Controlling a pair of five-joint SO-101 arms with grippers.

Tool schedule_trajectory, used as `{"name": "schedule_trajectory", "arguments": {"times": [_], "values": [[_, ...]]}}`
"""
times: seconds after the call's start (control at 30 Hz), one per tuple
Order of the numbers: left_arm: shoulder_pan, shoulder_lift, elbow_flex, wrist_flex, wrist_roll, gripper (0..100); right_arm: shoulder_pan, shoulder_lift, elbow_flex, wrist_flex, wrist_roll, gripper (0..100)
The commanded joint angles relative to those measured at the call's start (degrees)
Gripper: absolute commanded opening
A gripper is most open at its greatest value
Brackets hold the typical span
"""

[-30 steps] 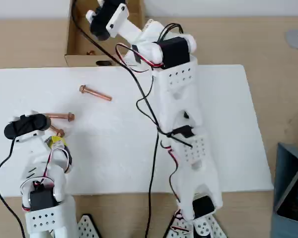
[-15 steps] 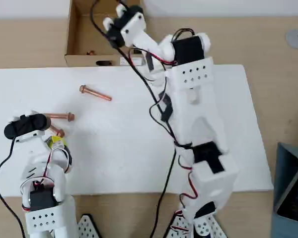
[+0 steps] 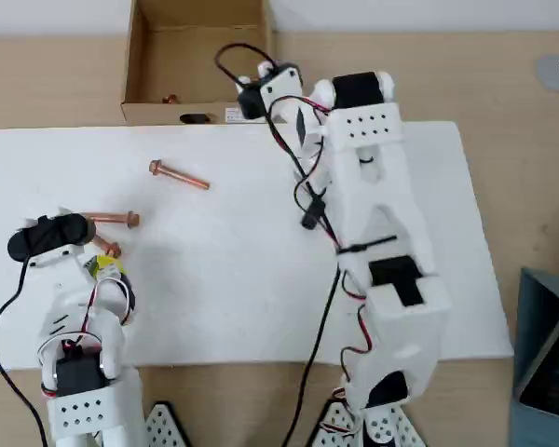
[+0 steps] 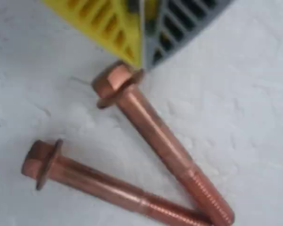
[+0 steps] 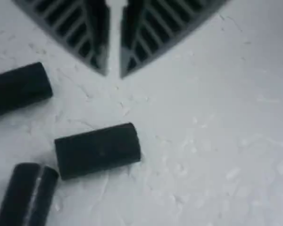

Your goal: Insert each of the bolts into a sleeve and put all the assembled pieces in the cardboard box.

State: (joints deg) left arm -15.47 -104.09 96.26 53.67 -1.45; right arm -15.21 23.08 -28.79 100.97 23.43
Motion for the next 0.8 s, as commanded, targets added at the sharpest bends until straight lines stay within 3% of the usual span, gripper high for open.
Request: {"name": "schedule_trajectory", "arguments": {"times": [0.0,0.2,0.77], "values": [[-0.26,-0.48,0.62,-0.97,-0.09,0,0.92,2.68,-4.00,-1.05,-0.18,11.3],[-0.26,-0.48,0.62,-0.97,-0.09,0,0.13,10.24,-11.21,-1.32,-0.09,16.3],[-0.26,-0.48,0.62,-0.97,-0.09,0,0.22,30.73,-27.12,-1.23,0.62,16.1]]}}
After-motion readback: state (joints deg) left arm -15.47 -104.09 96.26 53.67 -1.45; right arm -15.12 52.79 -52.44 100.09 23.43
